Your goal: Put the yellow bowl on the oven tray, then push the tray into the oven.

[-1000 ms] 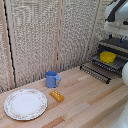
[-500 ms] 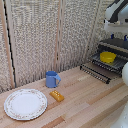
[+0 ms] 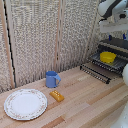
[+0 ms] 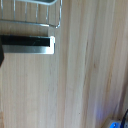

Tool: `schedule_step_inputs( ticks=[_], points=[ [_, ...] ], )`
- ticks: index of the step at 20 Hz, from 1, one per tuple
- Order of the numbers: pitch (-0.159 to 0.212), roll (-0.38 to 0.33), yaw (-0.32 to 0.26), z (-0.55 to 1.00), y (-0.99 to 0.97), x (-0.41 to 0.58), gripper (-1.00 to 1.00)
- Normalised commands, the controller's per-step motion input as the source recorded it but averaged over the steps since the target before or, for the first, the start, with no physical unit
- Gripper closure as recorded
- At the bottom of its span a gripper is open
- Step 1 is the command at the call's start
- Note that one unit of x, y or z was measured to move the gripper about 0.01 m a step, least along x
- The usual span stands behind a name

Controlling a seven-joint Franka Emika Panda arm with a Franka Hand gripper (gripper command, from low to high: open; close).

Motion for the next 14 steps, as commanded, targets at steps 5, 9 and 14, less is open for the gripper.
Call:
schedule_step_inputs(
  ticks=[5, 9, 14],
  points=[
    [0.045, -0.321, 0.267, -0.4, -0.04, 0.0, -1.0],
    [0.04, -0.322, 0.269, -0.4, -0.05, 0.001, -1.0],
    [0.232, -0.3, 0.191, -0.07, 0.0, -0.153, -1.0]
  ],
)
